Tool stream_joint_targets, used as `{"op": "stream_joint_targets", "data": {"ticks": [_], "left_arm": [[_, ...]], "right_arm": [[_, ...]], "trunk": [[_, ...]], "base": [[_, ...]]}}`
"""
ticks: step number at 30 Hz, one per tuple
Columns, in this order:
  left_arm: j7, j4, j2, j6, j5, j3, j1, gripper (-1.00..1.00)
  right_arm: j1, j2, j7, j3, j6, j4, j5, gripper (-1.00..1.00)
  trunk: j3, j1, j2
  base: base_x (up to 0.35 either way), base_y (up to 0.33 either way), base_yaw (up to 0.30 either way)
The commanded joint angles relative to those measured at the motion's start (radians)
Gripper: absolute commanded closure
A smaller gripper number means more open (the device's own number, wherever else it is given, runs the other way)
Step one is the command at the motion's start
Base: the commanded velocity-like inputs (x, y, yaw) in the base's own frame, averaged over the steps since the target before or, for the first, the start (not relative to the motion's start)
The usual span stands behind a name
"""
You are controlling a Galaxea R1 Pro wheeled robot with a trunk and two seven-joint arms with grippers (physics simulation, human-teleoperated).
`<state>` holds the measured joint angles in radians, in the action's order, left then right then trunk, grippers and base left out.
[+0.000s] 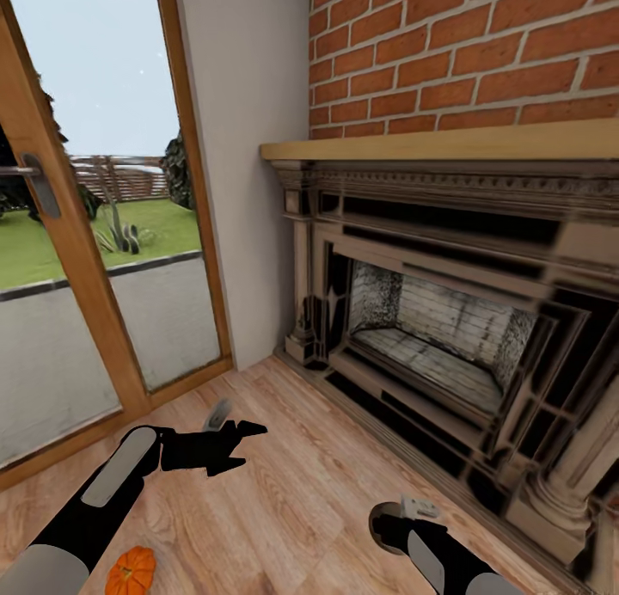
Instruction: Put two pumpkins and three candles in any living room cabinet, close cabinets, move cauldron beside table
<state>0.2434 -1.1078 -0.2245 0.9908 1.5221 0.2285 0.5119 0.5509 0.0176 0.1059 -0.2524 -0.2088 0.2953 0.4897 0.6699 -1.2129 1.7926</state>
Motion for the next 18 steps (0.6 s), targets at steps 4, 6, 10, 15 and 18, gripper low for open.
{"op": "stream_joint_targets", "data": {"ticks": [4,6,10,15,18], "left_arm": [[0.010,-0.002,-0.001,0.000,0.010,0.002,0.000,-1.00],[0.010,-0.001,-0.001,0.000,0.010,0.002,0.000,-1.00],[0.010,-0.002,-0.001,0.000,0.008,0.002,0.000,-1.00],[0.010,-0.001,-0.003,0.000,0.004,0.002,0.000,-1.00],[0.011,0.001,-0.005,0.000,0.002,0.001,0.000,-1.00]], "right_arm": [[0.000,0.001,0.009,-0.008,-0.004,0.002,0.009,1.00],[0.000,0.001,0.009,-0.008,-0.004,0.002,0.009,1.00],[0.000,0.000,0.009,-0.008,-0.004,0.002,0.009,1.00],[0.000,-0.001,0.009,-0.008,-0.004,0.001,0.009,1.00],[0.000,-0.002,0.009,-0.008,-0.005,0.001,0.009,1.00]], "trunk": [[-0.017,0.016,-0.028],[-0.026,0.023,-0.042],[-0.044,0.039,-0.070],[-0.066,0.058,-0.105],[-0.080,0.069,-0.126]], "base": [[0.000,0.000,-0.207],[0.000,0.000,-0.207],[0.000,0.000,-0.208],[0.000,0.000,-0.208],[0.000,0.000,-0.208]]}}
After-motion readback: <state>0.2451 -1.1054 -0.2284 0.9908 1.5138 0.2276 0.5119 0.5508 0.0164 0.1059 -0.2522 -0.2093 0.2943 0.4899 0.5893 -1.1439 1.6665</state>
